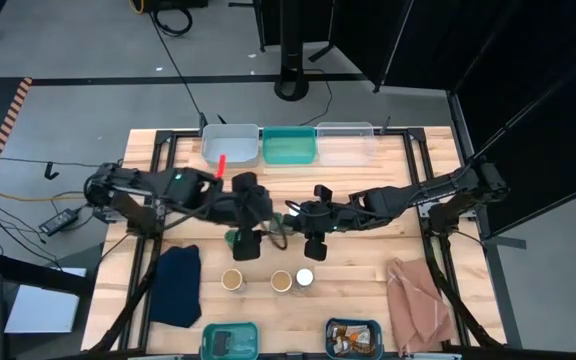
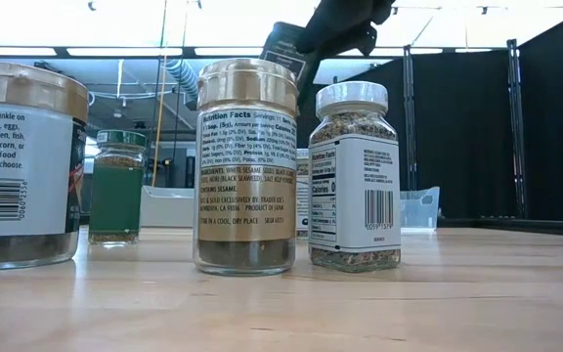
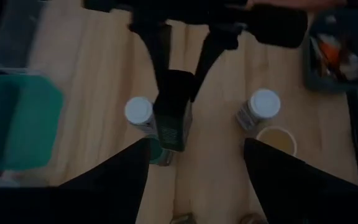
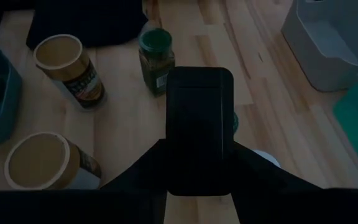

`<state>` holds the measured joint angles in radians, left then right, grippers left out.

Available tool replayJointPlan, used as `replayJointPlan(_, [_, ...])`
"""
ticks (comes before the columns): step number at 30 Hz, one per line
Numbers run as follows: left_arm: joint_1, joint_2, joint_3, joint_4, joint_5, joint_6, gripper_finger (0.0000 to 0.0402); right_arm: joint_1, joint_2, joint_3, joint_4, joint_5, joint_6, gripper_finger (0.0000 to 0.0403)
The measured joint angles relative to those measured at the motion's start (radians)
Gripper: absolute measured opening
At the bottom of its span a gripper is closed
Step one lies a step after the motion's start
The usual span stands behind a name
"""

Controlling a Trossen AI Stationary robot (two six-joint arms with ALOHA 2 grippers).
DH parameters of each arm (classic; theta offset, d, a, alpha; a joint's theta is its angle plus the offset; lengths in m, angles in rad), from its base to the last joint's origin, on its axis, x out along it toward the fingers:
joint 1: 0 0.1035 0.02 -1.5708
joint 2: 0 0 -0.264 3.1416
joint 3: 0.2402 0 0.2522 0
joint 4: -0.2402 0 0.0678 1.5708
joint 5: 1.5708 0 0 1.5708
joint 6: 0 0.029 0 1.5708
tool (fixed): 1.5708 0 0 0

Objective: Sort spices by type
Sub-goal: Put the black seasoning can into the dark green bin

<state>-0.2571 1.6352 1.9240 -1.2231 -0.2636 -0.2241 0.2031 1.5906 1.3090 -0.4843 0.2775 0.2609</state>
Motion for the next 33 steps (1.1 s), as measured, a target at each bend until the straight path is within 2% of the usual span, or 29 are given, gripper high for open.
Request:
replayJointPlan(10, [0.106,0.066,0.0,0.005,0.157,0.173,0.0266,0.0,0.0,0.0,0.001,0.012,0.0,0.014])
replayJointPlan(20, [0.176,0.111,0.0,0.046,0.215,0.273,0.0266,0.0,0.001,0.0,0.04,0.043,-0.004,0.014])
replayJointPlan(27, [0.209,0.107,0.0,0.068,0.216,0.278,0.0266,-0.001,0.001,0.0,0.036,0.055,-0.006,0.014])
replayJointPlan(33, [0.231,0.111,0.0,0.062,0.266,0.31,0.0266,-0.001,0.001,0.0,0.045,0.056,-0.009,0.014])
